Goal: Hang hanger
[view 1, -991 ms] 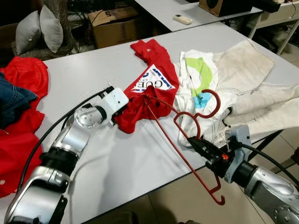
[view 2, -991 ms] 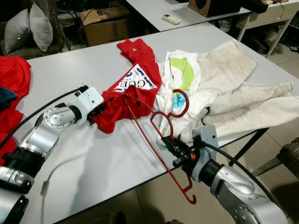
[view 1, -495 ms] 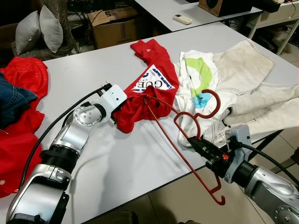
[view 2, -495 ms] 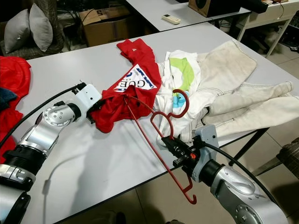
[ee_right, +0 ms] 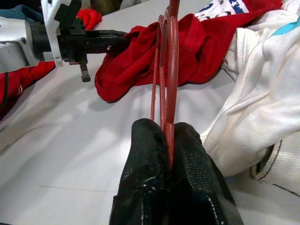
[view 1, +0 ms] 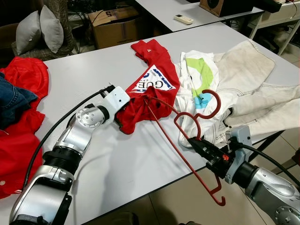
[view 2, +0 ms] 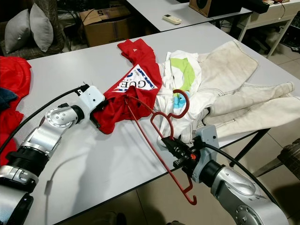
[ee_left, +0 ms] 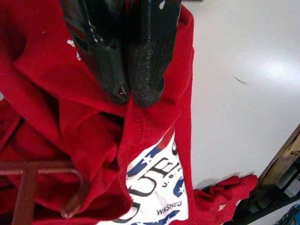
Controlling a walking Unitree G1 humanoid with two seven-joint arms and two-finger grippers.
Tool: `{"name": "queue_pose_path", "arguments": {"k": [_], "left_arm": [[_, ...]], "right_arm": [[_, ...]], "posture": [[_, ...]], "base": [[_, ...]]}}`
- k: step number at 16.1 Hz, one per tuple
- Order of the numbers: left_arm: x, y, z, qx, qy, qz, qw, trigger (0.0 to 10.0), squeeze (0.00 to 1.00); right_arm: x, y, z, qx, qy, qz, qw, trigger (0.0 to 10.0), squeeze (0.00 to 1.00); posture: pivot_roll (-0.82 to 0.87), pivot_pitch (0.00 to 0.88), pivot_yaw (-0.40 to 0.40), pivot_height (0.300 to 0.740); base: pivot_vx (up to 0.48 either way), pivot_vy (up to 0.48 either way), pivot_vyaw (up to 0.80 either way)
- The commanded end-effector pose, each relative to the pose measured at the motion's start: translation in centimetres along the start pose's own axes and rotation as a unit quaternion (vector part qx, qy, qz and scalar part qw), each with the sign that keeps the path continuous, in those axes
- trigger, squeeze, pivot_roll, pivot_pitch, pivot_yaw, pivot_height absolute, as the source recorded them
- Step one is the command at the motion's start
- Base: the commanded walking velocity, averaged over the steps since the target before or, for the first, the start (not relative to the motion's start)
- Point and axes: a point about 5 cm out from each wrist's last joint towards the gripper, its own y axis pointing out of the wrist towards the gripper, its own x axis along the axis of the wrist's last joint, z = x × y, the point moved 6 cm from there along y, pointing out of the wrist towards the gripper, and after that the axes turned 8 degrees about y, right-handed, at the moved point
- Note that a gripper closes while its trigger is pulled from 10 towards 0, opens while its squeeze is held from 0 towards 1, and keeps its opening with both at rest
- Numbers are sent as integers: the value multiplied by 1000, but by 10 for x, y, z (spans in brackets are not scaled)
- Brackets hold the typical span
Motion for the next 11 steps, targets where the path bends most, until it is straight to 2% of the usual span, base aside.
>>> {"name": "queue_pose_path", "arguments": {"k": [1, 2, 3, 6, 7, 11], "left_arm": [[2, -3, 4, 10, -4, -10, 1000, 0, 0], [9, -6, 13, 30, 1, -23, 999, 0, 0], [12, -8, 16, 34, 0, -27, 999, 0, 0], [31, -20, 32, 58, 49, -53, 996, 0, 0], [52, -34, 46, 92, 128, -78, 984, 0, 0], [72, -47, 49, 107, 155, -100, 977, 0, 0]], "right_arm": [[5, 2, 4, 7, -9, -10, 1000, 10000, 0], [8, 3, 5, 6, -9, -18, 1000, 10000, 0], [9, 4, 5, 6, -8, -21, 1000, 10000, 0], [14, 9, 13, 25, -2, -32, 999, 10000, 0], [14, 13, 20, 44, 1, -33, 998, 10000, 0], [21, 16, 29, 65, 2, -49, 997, 10000, 0]], "posture": [[16, 55, 70, 740], [16, 49, 70, 740], [16, 49, 70, 740], [27, 33, 65, 740], [40, 26, 60, 740], [52, 26, 56, 740]], "base": [[0, 0, 0], [0, 0, 0], [0, 0, 0], [0, 0, 0], [0, 0, 0], [0, 0, 0]]}}
